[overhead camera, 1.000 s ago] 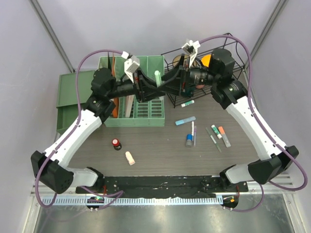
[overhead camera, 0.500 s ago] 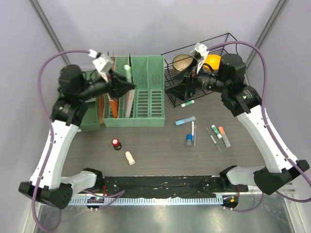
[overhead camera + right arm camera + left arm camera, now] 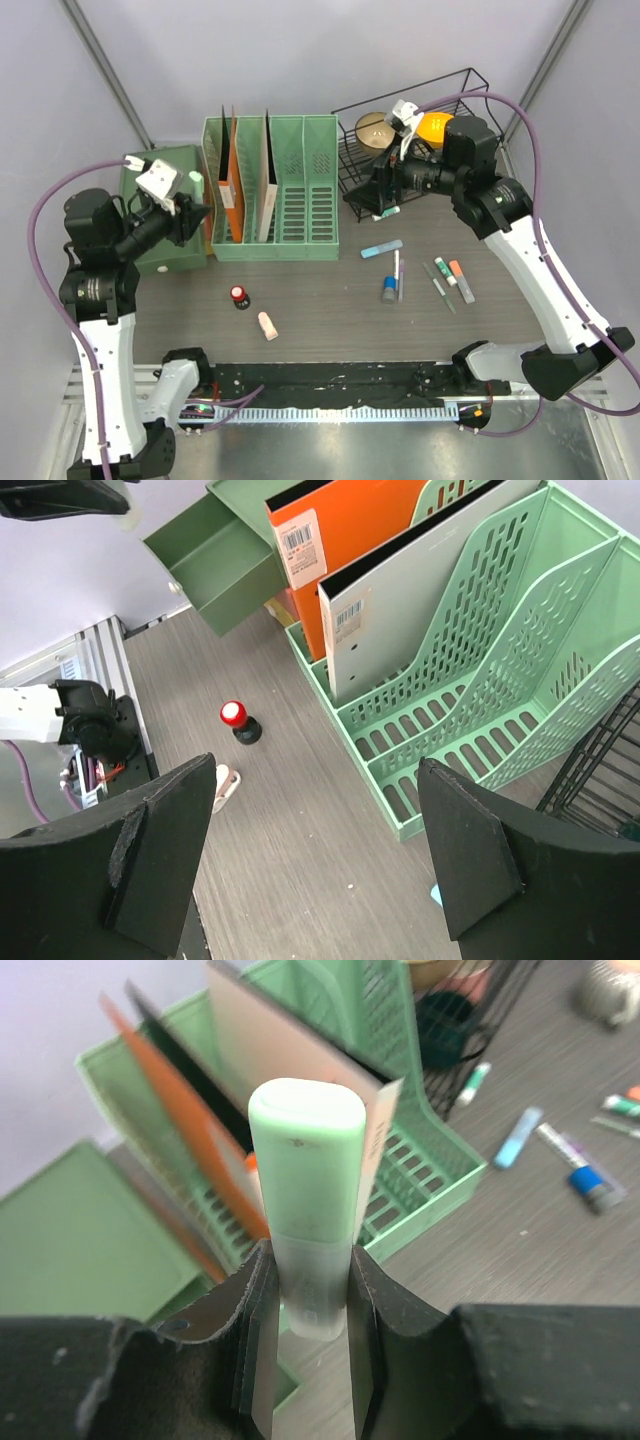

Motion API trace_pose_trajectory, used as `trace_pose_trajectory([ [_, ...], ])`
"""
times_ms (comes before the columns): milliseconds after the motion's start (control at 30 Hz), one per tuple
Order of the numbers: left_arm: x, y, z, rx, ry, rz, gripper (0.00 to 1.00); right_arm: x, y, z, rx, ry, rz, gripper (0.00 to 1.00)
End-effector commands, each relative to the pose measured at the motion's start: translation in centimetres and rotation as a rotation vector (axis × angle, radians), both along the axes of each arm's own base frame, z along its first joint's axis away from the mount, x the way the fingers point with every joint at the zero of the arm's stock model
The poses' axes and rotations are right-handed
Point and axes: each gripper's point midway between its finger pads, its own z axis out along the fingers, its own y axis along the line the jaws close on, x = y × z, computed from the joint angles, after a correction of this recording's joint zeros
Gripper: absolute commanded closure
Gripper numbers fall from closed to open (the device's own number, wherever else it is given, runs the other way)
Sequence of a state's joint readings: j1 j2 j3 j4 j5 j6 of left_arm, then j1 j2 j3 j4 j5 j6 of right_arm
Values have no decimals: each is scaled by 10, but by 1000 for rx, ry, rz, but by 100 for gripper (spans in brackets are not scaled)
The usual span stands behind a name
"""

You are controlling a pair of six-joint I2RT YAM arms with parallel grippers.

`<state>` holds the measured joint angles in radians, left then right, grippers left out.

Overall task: Organize the desk
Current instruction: Place the stationery in the drawer.

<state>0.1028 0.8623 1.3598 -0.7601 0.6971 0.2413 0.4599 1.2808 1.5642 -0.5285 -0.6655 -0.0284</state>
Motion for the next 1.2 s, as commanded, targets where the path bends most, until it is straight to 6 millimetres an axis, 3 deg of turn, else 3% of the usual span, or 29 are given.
trace_pose_trajectory([
  [0,12,36,-34,84,48,173,100,-3,-4,0,-12,-32,2,13],
  [300,26,90,-71,183,117,363,100,-7,-5,-15,-40,-14,22,14],
  [600,24,133,-103,294,236,369,100,-11,-7,-20,-55,-20,30,14],
  [1167,30,156,-145,476,313,283,100,-11,-4,-24,-59,3,48,14],
])
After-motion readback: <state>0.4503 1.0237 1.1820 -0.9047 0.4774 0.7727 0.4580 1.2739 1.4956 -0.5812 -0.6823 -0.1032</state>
